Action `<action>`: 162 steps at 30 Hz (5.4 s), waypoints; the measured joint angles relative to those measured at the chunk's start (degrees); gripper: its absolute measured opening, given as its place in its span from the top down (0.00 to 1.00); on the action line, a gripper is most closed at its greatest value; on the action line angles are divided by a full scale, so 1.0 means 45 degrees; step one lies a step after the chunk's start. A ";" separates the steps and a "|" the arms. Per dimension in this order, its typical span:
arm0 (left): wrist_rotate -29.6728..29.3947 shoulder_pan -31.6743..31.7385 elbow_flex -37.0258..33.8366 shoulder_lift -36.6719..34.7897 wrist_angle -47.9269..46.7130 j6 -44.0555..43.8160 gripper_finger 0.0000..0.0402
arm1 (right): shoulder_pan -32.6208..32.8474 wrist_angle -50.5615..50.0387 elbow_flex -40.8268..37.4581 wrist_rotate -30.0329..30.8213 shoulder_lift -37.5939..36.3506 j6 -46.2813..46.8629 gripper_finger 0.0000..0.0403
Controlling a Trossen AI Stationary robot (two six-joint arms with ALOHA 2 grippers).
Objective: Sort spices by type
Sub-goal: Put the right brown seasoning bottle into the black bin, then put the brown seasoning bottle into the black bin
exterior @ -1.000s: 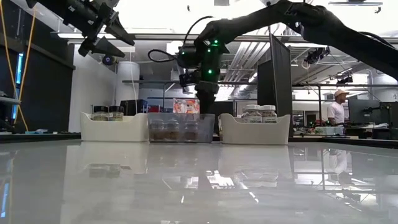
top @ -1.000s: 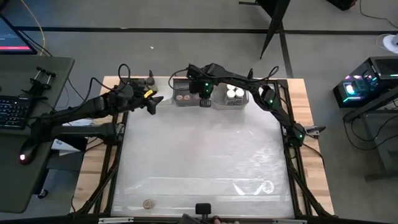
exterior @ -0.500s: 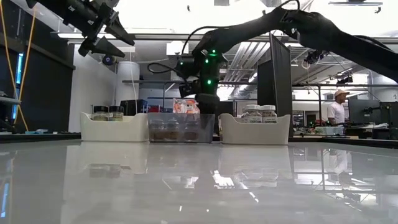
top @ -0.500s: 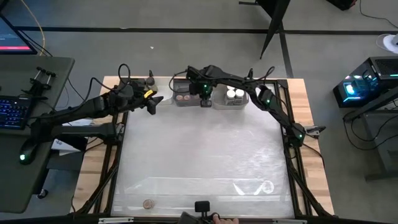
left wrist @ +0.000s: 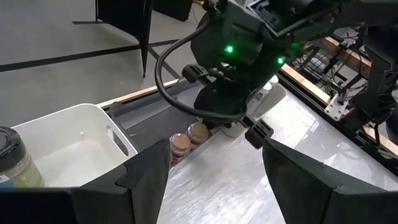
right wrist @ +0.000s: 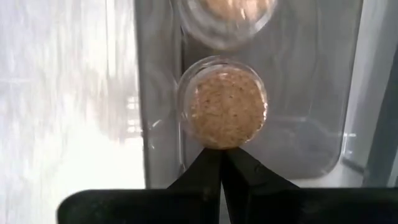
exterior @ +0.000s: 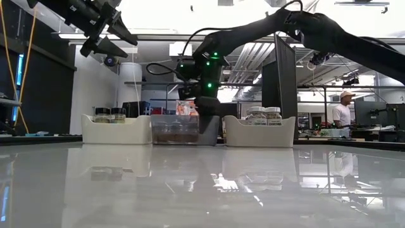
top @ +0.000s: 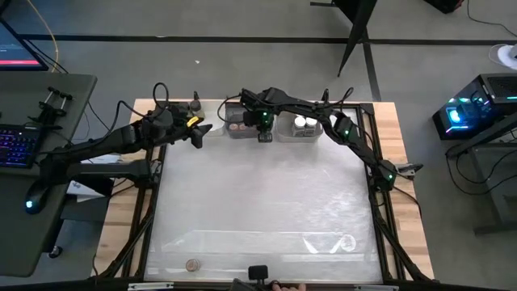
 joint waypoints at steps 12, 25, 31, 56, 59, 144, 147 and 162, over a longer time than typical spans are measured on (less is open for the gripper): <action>-0.0189 0.0000 0.0000 0.0001 0.0022 -0.0024 0.39 | 0.0398 0.0493 0.0144 0.0704 -0.0066 -0.0396 1.00; 0.4407 -0.0200 0.0077 -0.0135 -0.0095 0.0495 0.39 | -0.0615 -0.0025 0.0437 0.0765 -0.1816 0.0441 1.00; 0.6700 -0.3794 0.0078 -0.0126 -0.3491 -0.1871 0.44 | -0.1177 -0.0081 0.0437 0.0209 -0.2996 0.1944 1.00; 0.3180 -1.6116 0.2890 0.9116 0.0648 -1.2031 0.55 | -0.1853 -0.1270 0.0432 -0.0510 -0.4226 0.1234 1.00; 0.3306 -1.6113 0.2890 0.9528 0.0740 -1.2796 0.55 | -0.1883 -0.1237 0.0435 -0.0515 -0.4226 0.1234 1.00; 0.3366 -1.6543 0.6800 1.3969 -0.5593 -1.2820 0.30 | -0.1528 -0.0920 0.0437 -0.1195 -0.4211 0.1341 1.00; 0.3410 -1.6582 0.6800 1.3987 -0.5624 -1.2661 0.32 | -0.1528 -0.0925 0.0437 -0.1190 -0.4211 0.1341 1.00; 0.3117 -1.6306 0.6790 1.3557 -0.6980 -1.1631 0.65 | -0.1703 -0.0968 0.0437 -0.1190 -0.4220 0.1438 1.00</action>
